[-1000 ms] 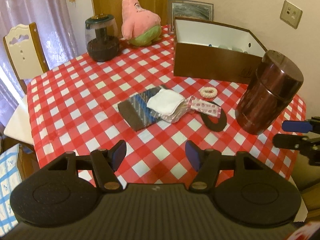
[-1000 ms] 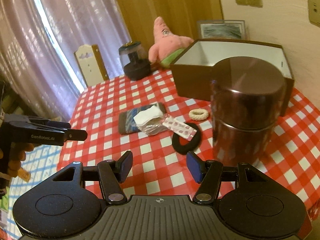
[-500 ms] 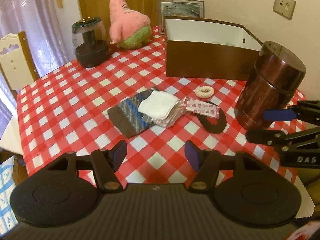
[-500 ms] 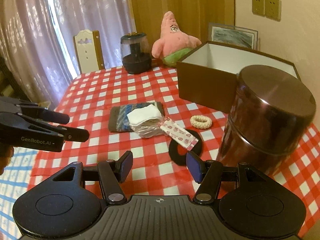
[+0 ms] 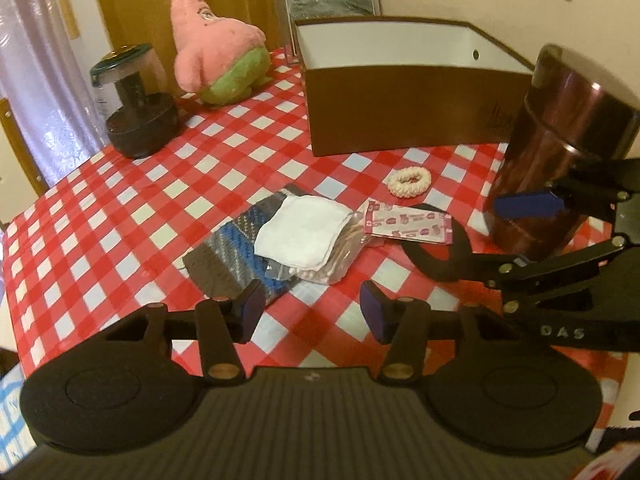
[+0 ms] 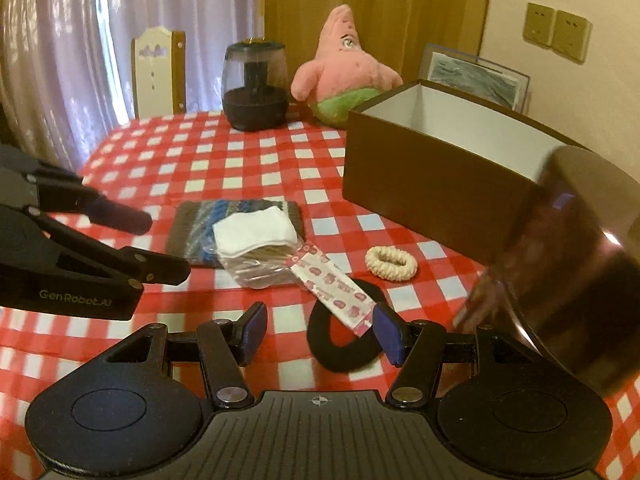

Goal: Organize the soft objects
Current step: 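Grasp the pink bandage strip with the right gripper while the left grasps the white cotton pad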

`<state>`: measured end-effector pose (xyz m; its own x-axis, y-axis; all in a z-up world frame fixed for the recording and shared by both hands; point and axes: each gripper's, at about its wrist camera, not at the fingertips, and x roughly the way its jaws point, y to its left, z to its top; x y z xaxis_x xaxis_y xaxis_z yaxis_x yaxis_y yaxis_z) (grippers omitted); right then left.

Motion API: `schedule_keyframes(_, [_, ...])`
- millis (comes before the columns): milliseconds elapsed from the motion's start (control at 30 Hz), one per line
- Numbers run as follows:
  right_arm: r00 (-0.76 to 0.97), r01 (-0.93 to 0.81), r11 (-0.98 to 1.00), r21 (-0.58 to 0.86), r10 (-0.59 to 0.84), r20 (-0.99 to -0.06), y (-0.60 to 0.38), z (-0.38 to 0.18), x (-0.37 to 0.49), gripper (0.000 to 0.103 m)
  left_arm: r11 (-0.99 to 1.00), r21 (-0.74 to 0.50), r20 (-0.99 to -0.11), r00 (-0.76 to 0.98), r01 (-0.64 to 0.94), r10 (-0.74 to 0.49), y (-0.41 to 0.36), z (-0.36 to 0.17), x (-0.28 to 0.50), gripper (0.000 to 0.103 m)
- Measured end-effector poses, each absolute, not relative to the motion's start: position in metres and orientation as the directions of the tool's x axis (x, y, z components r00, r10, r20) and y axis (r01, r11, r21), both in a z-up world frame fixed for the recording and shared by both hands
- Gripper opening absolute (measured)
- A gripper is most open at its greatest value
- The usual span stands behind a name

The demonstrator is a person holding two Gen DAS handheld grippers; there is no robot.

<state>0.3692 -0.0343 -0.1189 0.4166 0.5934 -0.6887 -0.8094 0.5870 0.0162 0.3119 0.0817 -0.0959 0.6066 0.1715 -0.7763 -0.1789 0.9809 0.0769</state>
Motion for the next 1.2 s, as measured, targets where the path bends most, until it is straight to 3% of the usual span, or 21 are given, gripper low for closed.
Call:
schedule_keyframes(233, [0.433,-0.823,0.564,-0.06,0.556,-0.709,-0.014,-0.142,0.381,0.059,0.987,0.125,-0.784,0.6,-0.101,0.161,0.085,-0.115,0.337,0.046])
schedule_keyframes(600, [0.43,-0.82,0.57,-0.06,0.543,-0.721,0.0,-0.156,0.398,0.059,0.979,0.203,-0.79,0.589,-0.013,0.172,0.088,-0.14,0.372,0.041])
schedule_keyframes(767, [0.434,-0.82,0.568,-0.07,0.537,-0.724,0.005,-0.159,0.401,0.059,0.978,0.207,-0.801,0.575,0.004,0.167,0.093,-0.149,0.38,0.028])
schedule_keyframes(833, [0.433,-0.825,0.56,-0.083,0.53,-0.73,0.007,-0.161,0.402,0.059,0.981,0.194,-0.805,0.573,0.005,0.156,0.095,-0.151,0.38,0.01])
schedule_keyframes(900, [0.434,-0.828,0.554,-0.093,0.526,-0.731,0.009,-0.162,0.403,0.059,0.987,0.161,-0.806,0.577,-0.001,0.132,0.098,-0.151,0.379,0.003])
schedule_keyframes(1200, [0.422,-0.837,0.54,-0.094,0.527,-0.738,0.018,-0.17,0.409,0.059,0.987,0.098,-0.791,0.591,-0.131,0.157,0.118,-0.137,0.364,0.002])
